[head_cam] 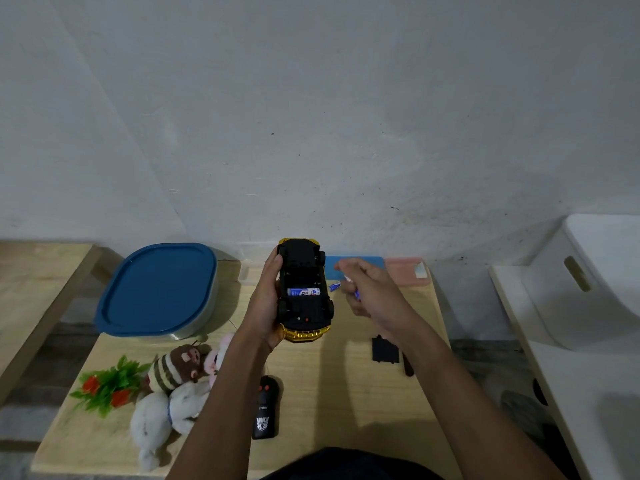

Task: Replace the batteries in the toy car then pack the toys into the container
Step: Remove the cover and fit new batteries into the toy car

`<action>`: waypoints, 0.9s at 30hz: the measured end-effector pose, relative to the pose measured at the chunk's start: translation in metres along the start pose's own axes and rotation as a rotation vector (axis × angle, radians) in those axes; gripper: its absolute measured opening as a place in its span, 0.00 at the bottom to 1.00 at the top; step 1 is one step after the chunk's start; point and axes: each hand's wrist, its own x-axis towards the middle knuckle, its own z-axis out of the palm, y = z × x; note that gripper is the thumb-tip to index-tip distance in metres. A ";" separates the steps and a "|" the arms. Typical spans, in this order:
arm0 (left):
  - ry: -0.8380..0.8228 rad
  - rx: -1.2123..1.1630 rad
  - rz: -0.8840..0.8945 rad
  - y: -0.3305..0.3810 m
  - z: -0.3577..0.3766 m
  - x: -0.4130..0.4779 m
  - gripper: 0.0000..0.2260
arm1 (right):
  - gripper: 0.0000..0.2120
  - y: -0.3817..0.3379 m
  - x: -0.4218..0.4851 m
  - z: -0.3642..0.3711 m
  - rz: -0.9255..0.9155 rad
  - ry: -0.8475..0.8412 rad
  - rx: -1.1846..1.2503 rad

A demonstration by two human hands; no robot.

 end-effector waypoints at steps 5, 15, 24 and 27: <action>0.005 -0.017 0.093 0.000 0.002 0.000 0.18 | 0.14 0.002 -0.005 0.006 -0.125 -0.024 -0.604; 0.104 0.025 0.195 0.003 0.008 0.000 0.25 | 0.07 0.003 -0.001 0.018 -0.100 0.097 -0.646; 0.062 0.129 0.214 0.004 0.007 0.000 0.26 | 0.11 -0.001 0.003 0.022 -0.003 0.106 -0.511; 0.046 0.165 0.224 0.006 0.007 0.000 0.26 | 0.09 -0.001 0.004 0.024 0.023 0.110 -0.467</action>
